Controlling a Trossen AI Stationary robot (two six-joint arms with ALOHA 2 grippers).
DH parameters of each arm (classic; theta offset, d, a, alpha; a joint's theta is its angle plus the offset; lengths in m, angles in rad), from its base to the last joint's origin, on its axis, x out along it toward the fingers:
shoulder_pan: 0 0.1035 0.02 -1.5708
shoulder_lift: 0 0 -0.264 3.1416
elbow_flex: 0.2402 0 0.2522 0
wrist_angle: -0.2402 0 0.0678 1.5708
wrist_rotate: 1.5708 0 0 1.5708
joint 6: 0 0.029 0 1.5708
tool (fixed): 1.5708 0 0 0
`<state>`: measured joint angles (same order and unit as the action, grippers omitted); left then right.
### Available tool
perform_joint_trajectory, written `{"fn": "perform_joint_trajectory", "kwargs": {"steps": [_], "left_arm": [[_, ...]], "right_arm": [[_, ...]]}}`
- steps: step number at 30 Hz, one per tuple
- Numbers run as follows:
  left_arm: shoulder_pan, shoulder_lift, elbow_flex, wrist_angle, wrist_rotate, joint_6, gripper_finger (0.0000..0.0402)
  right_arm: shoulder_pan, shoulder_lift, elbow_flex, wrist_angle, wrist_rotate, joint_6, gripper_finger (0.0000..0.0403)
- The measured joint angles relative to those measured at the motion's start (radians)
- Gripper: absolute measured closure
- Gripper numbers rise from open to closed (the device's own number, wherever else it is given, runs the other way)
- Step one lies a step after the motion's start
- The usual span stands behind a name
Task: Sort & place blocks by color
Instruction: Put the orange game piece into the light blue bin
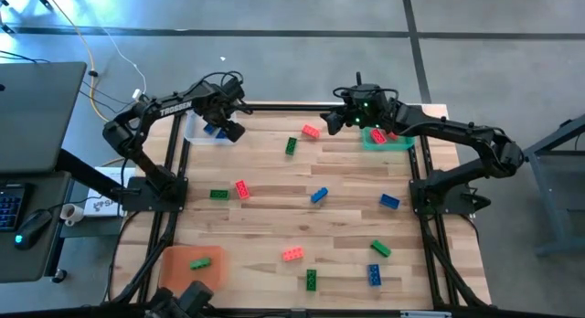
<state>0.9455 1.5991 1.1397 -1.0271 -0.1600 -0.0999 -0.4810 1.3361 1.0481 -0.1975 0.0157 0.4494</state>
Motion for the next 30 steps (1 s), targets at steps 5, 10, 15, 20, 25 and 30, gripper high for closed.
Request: {"fn": "perform_joint_trajectory", "kwargs": {"steps": [5,10,15,20,25,30], "left_arm": [[0.0,-0.092,0.0,0.002,0.002,0.0,0.0206],[-0.002,-0.2,0.0,0.003,0.06,-0.003,0.0206],[-0.002,-0.301,0.0,0.006,0.081,-0.063,0.0206],[-0.002,-0.376,0.001,0.027,0.081,-0.114,0.0206],[-0.002,-0.421,0.001,0.06,0.08,-0.133,0.0206],[-0.002,-0.435,0.001,0.068,0.08,-0.136,0.0206]], "right_arm": [[-0.016,0.0,0.0,0.075,-0.001,-0.03,0.0182],[-0.044,0.0,0.0,0.181,-0.002,-0.074,0.0182],[-0.082,0.0,0.0,0.261,-0.028,-0.099,0.0182],[-0.121,0.0,0.0,0.277,-0.038,-0.119,0.0182],[-0.133,0.03,0.024,0.252,-0.053,-0.177,0.0182],[-0.134,0.112,0.118,0.136,-0.054,-0.254,0.0182]]}}
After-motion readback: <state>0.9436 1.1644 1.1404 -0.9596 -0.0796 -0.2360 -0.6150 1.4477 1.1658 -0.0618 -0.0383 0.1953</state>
